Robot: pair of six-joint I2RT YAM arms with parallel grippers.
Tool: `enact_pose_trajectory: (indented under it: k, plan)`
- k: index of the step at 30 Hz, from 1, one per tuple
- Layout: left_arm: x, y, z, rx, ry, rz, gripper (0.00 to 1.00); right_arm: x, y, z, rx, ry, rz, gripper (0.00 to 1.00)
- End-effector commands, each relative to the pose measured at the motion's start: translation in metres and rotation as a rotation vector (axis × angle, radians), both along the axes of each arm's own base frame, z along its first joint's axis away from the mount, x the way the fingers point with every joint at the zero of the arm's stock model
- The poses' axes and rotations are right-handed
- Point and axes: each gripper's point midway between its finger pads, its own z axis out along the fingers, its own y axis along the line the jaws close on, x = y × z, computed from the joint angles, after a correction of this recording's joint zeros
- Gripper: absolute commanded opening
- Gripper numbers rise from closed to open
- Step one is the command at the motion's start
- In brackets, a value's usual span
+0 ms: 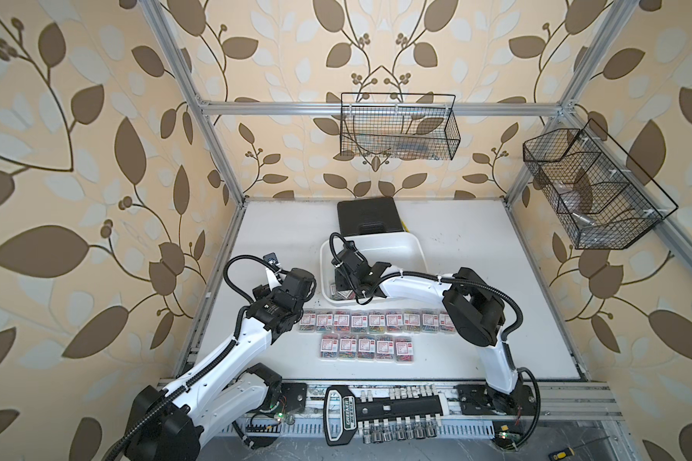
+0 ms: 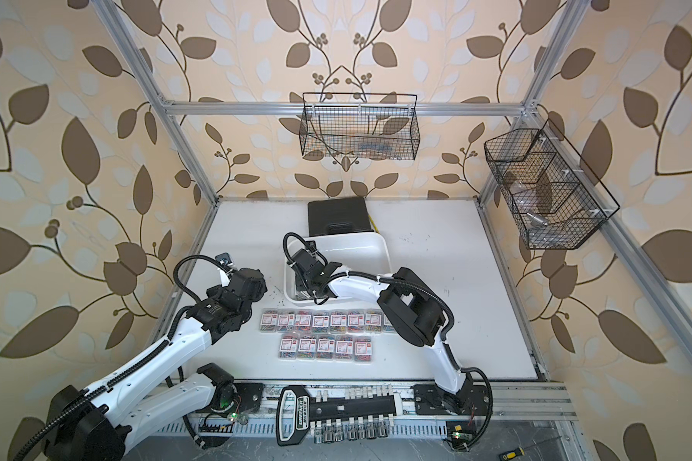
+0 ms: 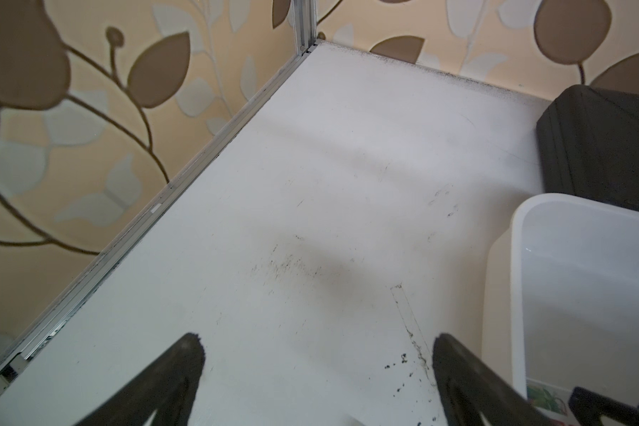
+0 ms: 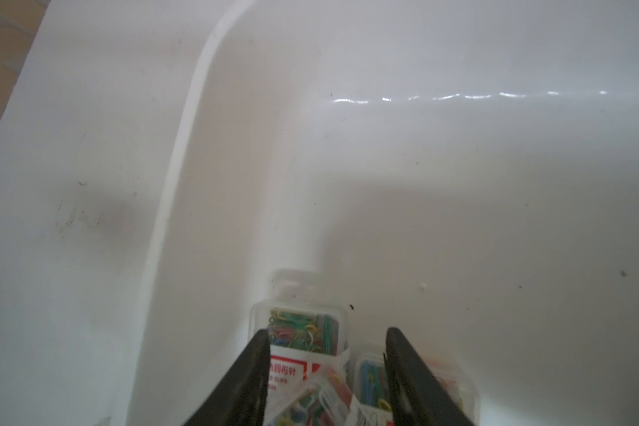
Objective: Take the paper clips out of the storage box
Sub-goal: Adjust the boxed paper clips in the storage box, then pick up the boxed paper clips from the storage box.
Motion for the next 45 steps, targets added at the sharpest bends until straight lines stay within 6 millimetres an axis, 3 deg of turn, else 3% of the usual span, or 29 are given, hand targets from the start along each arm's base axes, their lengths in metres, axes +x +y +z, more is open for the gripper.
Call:
enact_pose_trajectory:
  k: [1,4,7,13,21,26,31,35,38,45]
  plan:
    - [-0.003,0.007,0.004,0.021,-0.014,0.039,0.99,0.001,-0.004,0.018,0.009,-0.026,-0.003,0.51]
    - [-0.003,0.007,0.003,0.021,-0.013,0.039,0.99,0.002,-0.008,0.019,-0.002,-0.024,-0.003,0.53]
    - [-0.004,0.007,0.003,0.020,-0.014,0.039,0.99,-0.003,-0.014,0.020,-0.034,-0.032,0.015,0.66]
    - [-0.005,0.008,0.004,0.017,-0.022,0.042,0.99,-0.023,-0.005,0.022,-0.148,-0.088,0.234,0.79]
    - [-0.005,0.009,0.005,0.017,-0.024,0.045,0.99,-0.020,-0.015,-0.007,-0.206,-0.004,0.303,0.80]
    - [-0.005,0.009,0.005,0.021,-0.022,0.047,0.99,-0.012,-0.020,-0.012,-0.252,-0.009,0.285,0.79]
    - [-0.005,0.010,0.005,0.025,-0.020,0.052,0.99,0.011,-0.054,-0.013,-0.262,-0.001,0.155,0.69]
    - [-0.004,0.010,0.004,0.032,-0.016,0.056,0.99,0.027,-0.087,-0.011,-0.231,0.001,0.054,0.63]
    - [-0.004,0.011,0.004,0.038,-0.011,0.060,0.99,0.033,-0.099,-0.005,-0.211,-0.008,0.021,0.63]
    - [-0.004,0.012,0.005,0.042,-0.011,0.070,0.99,0.028,-0.100,0.027,-0.170,-0.067,0.019,0.69]
